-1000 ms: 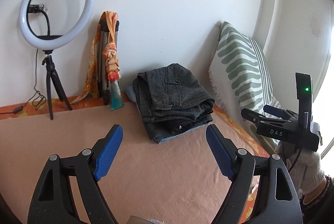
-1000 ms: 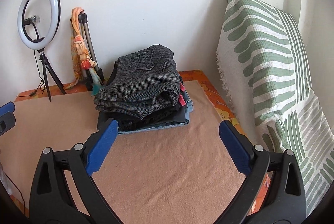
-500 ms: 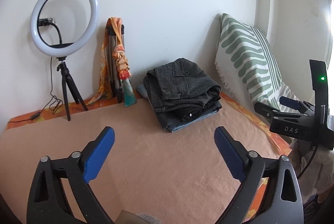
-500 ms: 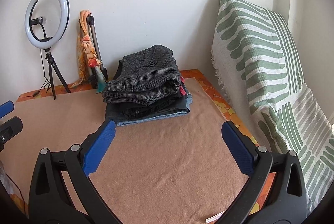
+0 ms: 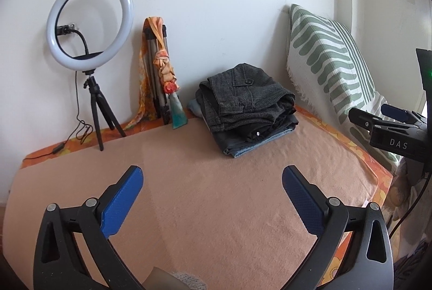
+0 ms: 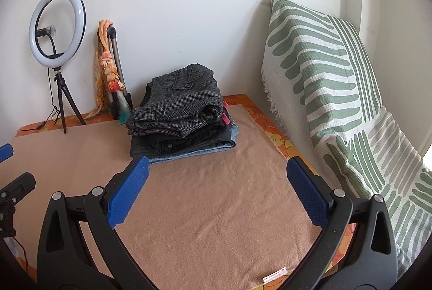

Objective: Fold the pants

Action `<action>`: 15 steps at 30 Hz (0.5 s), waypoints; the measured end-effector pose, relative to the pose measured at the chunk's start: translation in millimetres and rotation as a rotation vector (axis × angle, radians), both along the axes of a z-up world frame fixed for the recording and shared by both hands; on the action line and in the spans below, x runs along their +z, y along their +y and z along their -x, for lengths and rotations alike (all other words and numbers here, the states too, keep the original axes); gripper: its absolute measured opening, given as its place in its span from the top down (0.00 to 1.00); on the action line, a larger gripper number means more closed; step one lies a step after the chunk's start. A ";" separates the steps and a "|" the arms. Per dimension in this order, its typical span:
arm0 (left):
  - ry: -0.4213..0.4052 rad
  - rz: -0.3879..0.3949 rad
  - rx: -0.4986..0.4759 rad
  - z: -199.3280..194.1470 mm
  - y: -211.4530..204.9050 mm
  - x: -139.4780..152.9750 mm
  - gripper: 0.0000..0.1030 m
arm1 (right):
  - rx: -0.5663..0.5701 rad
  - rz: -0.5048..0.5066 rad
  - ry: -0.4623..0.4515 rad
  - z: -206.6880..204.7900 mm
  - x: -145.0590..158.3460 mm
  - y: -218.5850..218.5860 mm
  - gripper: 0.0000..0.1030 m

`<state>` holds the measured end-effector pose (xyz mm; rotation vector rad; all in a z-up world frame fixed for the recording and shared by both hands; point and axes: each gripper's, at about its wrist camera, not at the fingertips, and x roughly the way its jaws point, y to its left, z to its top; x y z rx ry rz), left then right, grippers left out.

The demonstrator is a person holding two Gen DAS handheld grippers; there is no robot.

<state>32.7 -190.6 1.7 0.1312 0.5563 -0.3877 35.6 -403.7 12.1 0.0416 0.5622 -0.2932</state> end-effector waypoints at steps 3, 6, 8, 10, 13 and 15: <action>-0.019 -0.004 0.007 2.3 1.2 -1.9 0.01 | -0.004 0.007 -0.011 3.0 2.0 -0.5 0.00; -0.023 -0.011 0.009 2.1 0.9 -2.9 0.01 | -0.007 0.005 -0.009 3.2 0.7 -2.7 0.00; -0.020 -0.008 0.007 2.1 0.4 -2.7 0.01 | -0.007 -0.004 -0.002 2.0 -1.3 -3.1 0.00; -0.021 -0.012 0.007 2.6 -0.4 -2.8 0.01 | -0.004 -0.001 -0.002 2.0 -1.9 -2.8 0.00; -0.026 -0.025 0.007 3.2 -2.2 -3.2 0.01 | 0.004 0.010 -0.006 1.5 -1.9 -0.1 0.00; -0.026 -0.024 0.007 3.2 -2.5 -3.1 0.01 | 0.007 0.015 -0.010 1.6 -1.3 1.8 0.00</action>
